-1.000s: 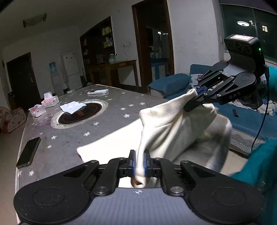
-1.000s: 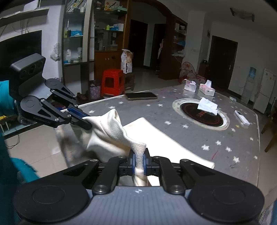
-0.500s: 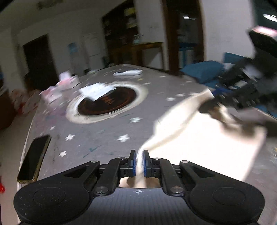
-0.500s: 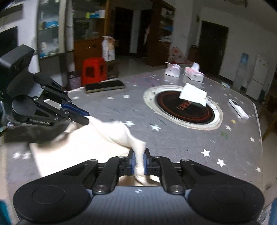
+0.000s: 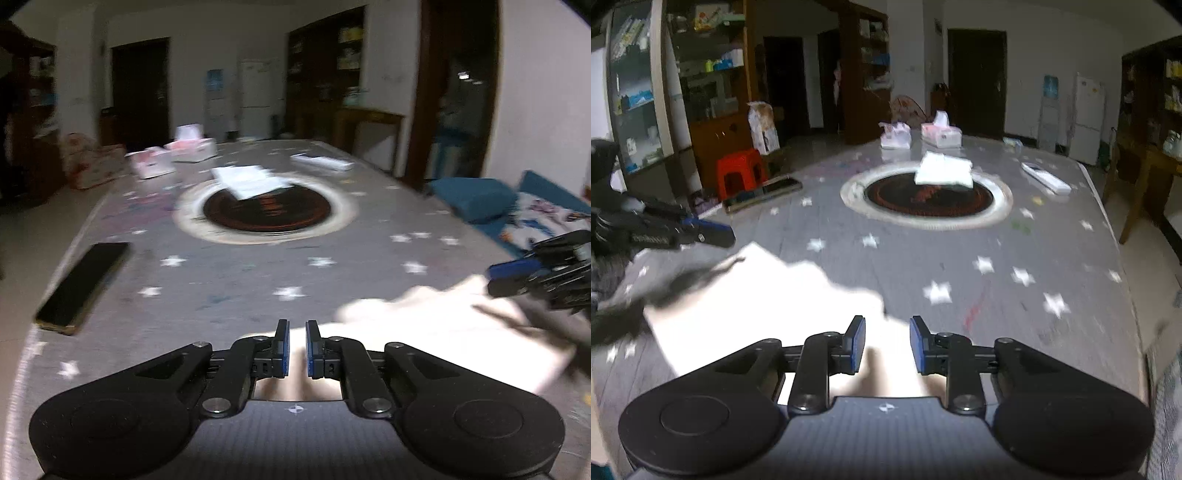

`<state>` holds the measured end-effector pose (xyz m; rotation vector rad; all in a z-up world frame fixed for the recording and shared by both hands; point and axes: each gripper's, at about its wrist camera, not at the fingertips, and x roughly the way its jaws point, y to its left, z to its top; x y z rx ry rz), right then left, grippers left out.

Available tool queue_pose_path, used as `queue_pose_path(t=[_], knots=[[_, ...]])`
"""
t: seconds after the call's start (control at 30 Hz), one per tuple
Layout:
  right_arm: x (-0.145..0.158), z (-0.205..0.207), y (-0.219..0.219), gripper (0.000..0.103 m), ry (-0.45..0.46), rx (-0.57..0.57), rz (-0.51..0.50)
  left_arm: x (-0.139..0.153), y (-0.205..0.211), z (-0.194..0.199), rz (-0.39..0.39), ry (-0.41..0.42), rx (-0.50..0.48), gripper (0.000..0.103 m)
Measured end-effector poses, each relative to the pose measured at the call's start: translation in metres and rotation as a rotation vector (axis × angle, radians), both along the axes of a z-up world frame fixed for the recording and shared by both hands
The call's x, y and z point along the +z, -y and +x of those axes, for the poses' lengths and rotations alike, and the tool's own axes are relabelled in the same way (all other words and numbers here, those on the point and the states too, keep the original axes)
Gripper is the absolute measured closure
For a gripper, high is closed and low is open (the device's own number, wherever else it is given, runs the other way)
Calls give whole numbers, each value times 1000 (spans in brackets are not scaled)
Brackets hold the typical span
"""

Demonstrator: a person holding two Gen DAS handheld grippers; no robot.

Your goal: Fold clothes

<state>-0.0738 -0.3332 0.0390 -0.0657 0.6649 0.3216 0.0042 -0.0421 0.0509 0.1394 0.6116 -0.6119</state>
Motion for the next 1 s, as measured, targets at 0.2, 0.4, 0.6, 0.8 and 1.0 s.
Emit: queue_pose_path(t=[0.2, 0.4, 0.6, 0.8, 1.0], knots=[[-10, -18, 16, 77, -39, -70, 16, -23, 20, -2, 60, -36, -35, 91], [-21, -5, 17, 77, -58, -72, 26, -29, 17, 5, 58, -51, 5, 91], [-19, -1, 3, 98, -25, -56, -69, -29, 16, 5, 63, -43, 25, 91], [-17, 11, -3, 97, 38, -71, -143, -32, 16, 7, 72, -32, 41, 91], [-22, 19, 10, 89, 16, -113, -82, -28, 16, 12, 78, -31, 54, 91]])
